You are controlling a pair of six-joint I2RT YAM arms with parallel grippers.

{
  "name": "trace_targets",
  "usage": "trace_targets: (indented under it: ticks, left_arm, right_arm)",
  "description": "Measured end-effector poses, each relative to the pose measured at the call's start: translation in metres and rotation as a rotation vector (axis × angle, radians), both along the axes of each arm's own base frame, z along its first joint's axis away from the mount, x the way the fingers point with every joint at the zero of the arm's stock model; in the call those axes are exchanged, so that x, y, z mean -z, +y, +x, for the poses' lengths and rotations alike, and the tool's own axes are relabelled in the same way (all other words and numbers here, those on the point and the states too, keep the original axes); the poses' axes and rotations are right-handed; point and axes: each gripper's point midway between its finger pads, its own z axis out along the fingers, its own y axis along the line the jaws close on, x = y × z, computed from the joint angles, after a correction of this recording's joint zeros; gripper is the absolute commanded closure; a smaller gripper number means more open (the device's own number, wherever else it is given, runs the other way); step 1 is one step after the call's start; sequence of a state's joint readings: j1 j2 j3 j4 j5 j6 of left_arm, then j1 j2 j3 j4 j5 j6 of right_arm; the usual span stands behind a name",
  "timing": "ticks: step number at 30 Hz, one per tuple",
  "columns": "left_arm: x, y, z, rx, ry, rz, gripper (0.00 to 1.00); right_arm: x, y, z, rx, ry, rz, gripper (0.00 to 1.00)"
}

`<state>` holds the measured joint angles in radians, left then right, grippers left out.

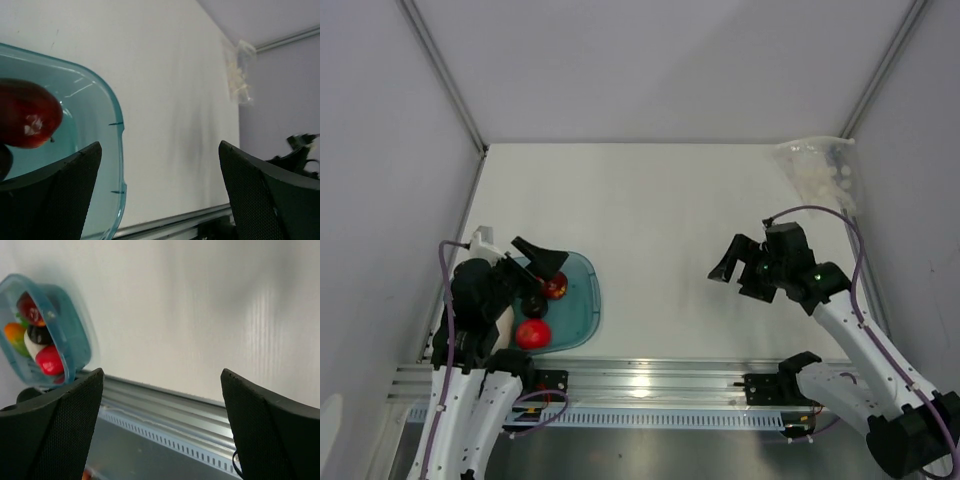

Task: Place the food in the zip-top bag and seal the zipper
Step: Move the zipper food storage bag to the center of the board.

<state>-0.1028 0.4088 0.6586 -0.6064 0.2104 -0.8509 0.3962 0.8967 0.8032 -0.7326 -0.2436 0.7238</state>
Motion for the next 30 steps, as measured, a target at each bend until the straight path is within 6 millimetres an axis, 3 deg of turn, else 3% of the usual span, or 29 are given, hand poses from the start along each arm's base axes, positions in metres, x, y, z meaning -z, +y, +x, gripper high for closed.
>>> trace_targets:
  ticks: [4,7,13,16,24,30]
  left_arm:
    - [0.018,0.001,-0.007,0.042,0.06,0.071,0.0]
    - [0.024,0.0,-0.016,0.069,0.089,0.097,0.0]
    - [0.009,-0.009,-0.031,0.13,-0.023,0.074,0.01]
    - [0.008,-0.012,-0.036,0.148,-0.068,0.056,0.01]
    - [0.013,-0.013,-0.038,0.157,-0.074,0.06,0.0]
    - [0.001,-0.014,-0.039,0.163,-0.084,0.052,0.01]
  right_arm:
    - [-0.018,-0.021,0.033,0.084,-0.053,-0.097,0.01]
    - [-0.039,-0.053,0.069,0.208,-0.115,-0.102,0.01]
    - [-0.049,-0.114,0.122,0.406,-0.13,-0.11,0.01]
    - [-0.054,-0.126,0.147,0.419,-0.128,-0.15,0.01]
    - [-0.093,-0.159,0.215,0.488,-0.215,-0.214,0.01]
    - [-0.102,-0.2,0.294,0.62,-0.207,-0.307,0.01]
